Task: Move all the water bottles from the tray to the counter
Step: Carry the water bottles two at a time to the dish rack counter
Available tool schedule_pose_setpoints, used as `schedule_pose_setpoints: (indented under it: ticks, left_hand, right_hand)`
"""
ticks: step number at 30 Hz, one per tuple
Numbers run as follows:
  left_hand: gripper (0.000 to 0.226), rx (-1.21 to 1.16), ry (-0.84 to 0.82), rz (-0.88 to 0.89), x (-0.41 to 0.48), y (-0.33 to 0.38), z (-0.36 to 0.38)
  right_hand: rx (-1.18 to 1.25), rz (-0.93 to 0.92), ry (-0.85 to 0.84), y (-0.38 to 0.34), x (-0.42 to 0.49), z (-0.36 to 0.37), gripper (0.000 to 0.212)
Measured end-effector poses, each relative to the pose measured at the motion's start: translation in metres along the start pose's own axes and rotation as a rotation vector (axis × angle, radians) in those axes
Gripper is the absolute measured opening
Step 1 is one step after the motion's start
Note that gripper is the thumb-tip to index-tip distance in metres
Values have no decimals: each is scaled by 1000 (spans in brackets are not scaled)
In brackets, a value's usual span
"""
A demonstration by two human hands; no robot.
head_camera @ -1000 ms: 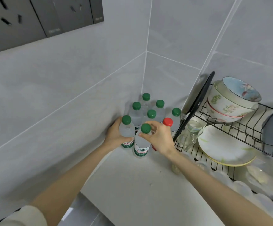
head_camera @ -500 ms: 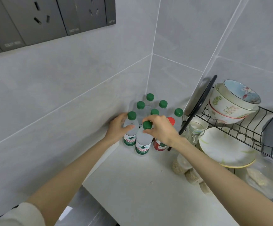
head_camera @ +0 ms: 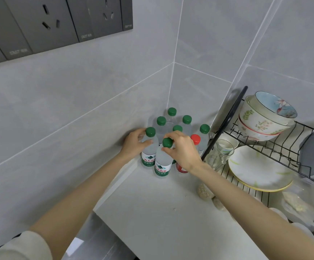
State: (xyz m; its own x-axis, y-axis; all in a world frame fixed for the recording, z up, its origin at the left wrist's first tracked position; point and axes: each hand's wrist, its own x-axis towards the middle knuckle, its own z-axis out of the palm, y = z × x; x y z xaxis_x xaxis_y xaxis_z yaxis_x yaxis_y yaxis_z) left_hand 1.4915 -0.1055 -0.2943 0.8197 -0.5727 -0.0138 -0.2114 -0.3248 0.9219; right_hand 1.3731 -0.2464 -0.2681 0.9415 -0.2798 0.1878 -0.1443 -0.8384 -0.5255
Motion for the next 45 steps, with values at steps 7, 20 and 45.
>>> schedule_pose_setpoints:
  ticks: [7, 20, 45]
  left_hand:
    - [44, -31, 56, -4, -19, 20, -7]
    - [37, -52, 154, 50, -137, 89, -11]
    - [35, -63, -223, 180, -326, 174, 68]
  right_hand:
    - [26, 4, -99, 2, -8, -10, 51]
    - [254, 12, -111, -12, -96, -83, 52]
    - [397, 199, 281, -60, -354, -176, 41]
